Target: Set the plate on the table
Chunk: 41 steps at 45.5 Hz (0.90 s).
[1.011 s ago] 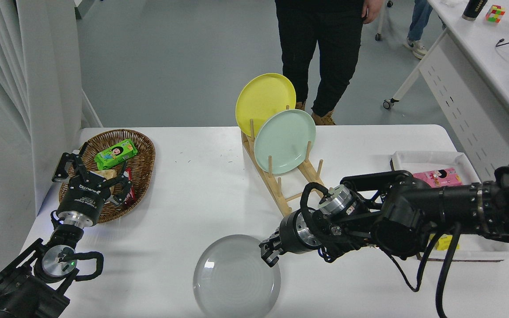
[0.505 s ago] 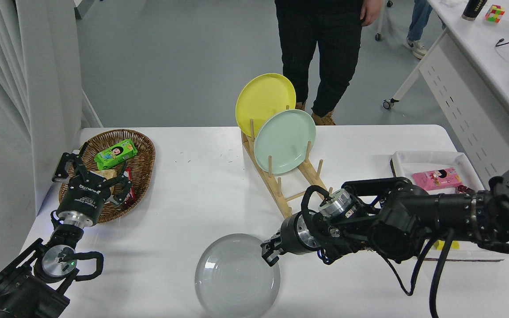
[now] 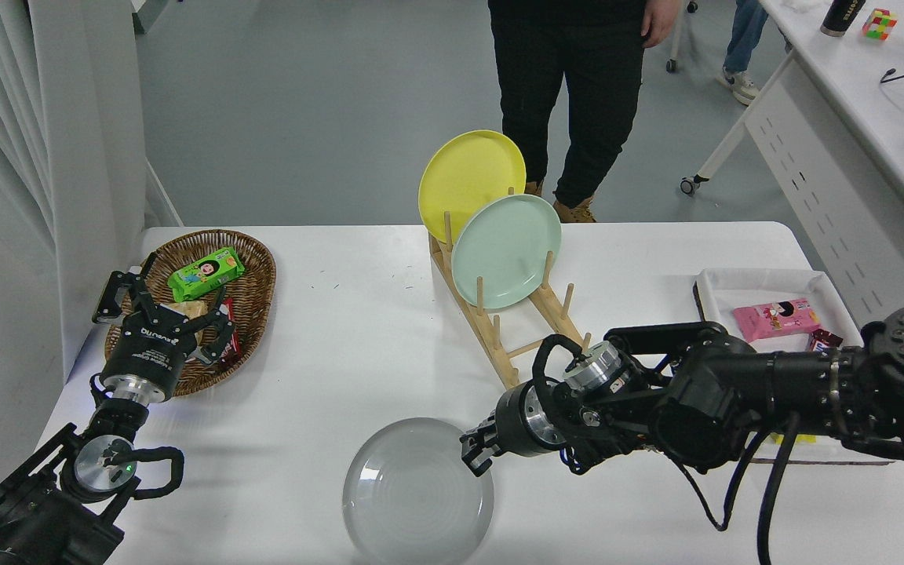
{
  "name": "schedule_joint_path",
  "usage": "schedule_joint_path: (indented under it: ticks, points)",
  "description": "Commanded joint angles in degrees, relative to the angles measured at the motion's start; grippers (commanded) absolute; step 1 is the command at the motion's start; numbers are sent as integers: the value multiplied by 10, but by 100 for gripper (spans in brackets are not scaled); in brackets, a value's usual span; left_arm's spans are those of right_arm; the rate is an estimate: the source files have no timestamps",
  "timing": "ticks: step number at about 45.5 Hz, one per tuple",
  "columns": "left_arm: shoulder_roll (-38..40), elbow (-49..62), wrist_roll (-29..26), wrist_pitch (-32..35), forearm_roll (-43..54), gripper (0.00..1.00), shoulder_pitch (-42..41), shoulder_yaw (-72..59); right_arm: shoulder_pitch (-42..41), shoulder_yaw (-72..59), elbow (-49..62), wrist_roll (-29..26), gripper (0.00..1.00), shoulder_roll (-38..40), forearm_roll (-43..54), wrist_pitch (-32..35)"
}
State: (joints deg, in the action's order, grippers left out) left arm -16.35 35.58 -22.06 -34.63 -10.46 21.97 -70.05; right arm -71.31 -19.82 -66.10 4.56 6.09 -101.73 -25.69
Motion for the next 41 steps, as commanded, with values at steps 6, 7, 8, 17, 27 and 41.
schedule_joint_path:
  ticks: [6,7,8,17,27,41]
  points:
    - [0,0,0,0,0,98,0,0,6,1,7,0,0,-1,11,1]
    - [0,0,0,0,0,98,0,0,6,1,8,0,0,-2,13,1]
    - [0,0,0,0,0,98,0,0,6,1,9,0,0,-5,17,1]
    - [0,0,0,0,0,98,0,0,11,1,13,0,0,-6,24,1]
    - [0,-1,0,0,0,98,0,0,13,1,14,0,0,-6,30,1]
    - [0,-1,0,0,0,98,0,0,15,1,15,0,0,-6,48,1]
